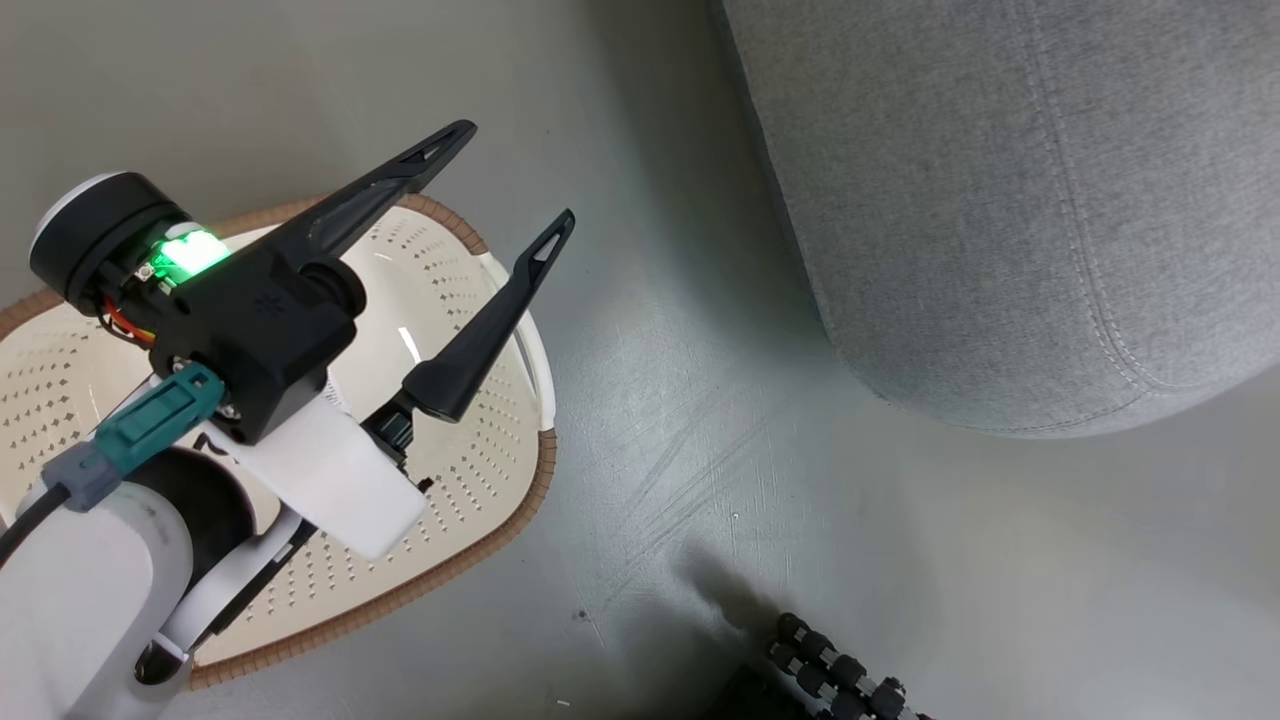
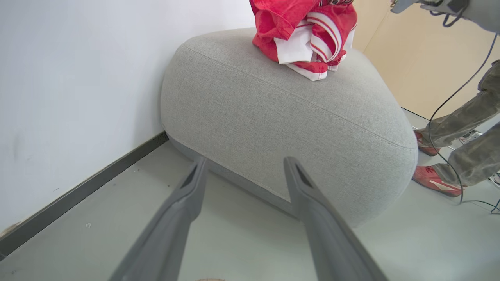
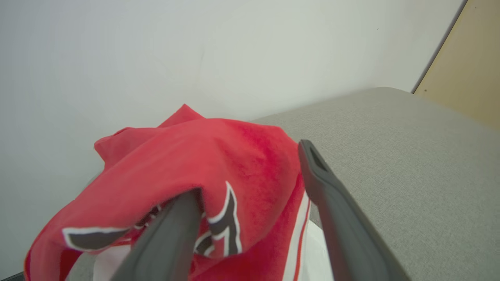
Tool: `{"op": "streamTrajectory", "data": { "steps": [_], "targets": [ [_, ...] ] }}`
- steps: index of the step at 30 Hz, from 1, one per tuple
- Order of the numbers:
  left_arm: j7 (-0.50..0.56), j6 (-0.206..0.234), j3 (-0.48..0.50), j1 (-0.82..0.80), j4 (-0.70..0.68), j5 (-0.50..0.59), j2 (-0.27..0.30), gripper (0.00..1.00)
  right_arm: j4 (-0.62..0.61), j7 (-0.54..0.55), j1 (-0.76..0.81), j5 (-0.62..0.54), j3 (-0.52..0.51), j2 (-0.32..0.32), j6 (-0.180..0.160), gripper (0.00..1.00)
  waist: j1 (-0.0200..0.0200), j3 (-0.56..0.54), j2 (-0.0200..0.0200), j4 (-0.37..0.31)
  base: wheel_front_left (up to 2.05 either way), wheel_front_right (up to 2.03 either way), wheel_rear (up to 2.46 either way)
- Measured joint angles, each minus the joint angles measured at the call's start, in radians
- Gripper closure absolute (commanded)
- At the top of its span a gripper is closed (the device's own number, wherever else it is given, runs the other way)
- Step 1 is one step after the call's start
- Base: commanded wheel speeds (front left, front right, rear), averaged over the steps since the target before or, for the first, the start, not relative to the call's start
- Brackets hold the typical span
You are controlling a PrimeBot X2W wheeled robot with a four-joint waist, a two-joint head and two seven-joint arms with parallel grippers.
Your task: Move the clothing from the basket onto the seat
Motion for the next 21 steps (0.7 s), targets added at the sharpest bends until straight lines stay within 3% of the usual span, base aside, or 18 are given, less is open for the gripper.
{"op": "streamTrajectory", "data": {
  "steps": [13, 21],
  "targets": [
    [-0.034, 0.000, 0.004, 0.001, 0.000, 0.000, -0.003, 0.00, -0.177, -0.046, 0.170, -0.052, -0.004, 0.103, 0.000, 0.00, 0.0000, -0.047, 0.0000, -0.009, 0.00, 0.00, 0.00],
    [-0.074, -0.007, 0.012, 0.013, 0.014, 0.000, -0.016, 0.00, -0.333, -0.061, 0.305, -0.065, 0.092, 0.216, 0.000, 0.00, 0.0000, -0.097, 0.0000, -0.001, 0.00, 0.00, 0.00]
  ]
}}
